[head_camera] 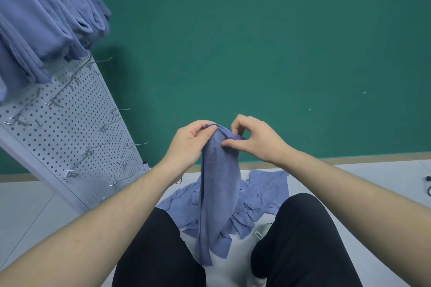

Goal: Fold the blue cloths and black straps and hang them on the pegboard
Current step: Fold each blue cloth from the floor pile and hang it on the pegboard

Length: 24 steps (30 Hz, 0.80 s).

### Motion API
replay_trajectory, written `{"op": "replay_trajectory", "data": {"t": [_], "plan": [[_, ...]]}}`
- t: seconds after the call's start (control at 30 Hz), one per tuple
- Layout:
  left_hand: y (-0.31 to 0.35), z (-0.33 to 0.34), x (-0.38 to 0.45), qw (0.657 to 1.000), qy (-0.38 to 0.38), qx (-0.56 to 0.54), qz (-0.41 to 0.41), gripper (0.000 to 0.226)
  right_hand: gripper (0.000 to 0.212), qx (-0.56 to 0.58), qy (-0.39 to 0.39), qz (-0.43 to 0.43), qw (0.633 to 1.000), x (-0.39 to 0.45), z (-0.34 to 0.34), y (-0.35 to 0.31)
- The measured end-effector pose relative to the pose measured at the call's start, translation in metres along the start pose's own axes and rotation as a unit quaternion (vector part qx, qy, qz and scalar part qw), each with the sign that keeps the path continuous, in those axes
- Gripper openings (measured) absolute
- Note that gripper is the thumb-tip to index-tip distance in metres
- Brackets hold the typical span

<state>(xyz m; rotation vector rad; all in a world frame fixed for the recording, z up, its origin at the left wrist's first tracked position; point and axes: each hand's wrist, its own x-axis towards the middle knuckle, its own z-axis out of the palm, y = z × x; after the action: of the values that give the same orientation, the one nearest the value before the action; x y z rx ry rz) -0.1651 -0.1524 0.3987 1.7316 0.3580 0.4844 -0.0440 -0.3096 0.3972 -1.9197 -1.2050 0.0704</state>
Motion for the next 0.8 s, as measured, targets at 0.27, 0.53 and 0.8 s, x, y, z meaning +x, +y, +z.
{"op": "replay_trajectory", "data": {"t": [0.27, 0.53, 0.8], "plan": [[0.003, -0.011, 0.001, 1.000, 0.015, -0.009, 0.002, 0.023, 0.051, -0.144, -0.125, 0.005, 0.982, -0.003, -0.018, 0.018], [-0.003, -0.016, 0.002, 0.999, 0.006, 0.038, 0.027, 0.024, 0.040, 0.058, -0.017, 0.079, 0.995, 0.002, -0.046, 0.008], [0.010, -0.012, 0.005, 0.999, 0.045, 0.001, 0.026, 0.020, 0.029, 0.293, -0.040, 0.238, 0.925, 0.009, -0.041, -0.008]]}}
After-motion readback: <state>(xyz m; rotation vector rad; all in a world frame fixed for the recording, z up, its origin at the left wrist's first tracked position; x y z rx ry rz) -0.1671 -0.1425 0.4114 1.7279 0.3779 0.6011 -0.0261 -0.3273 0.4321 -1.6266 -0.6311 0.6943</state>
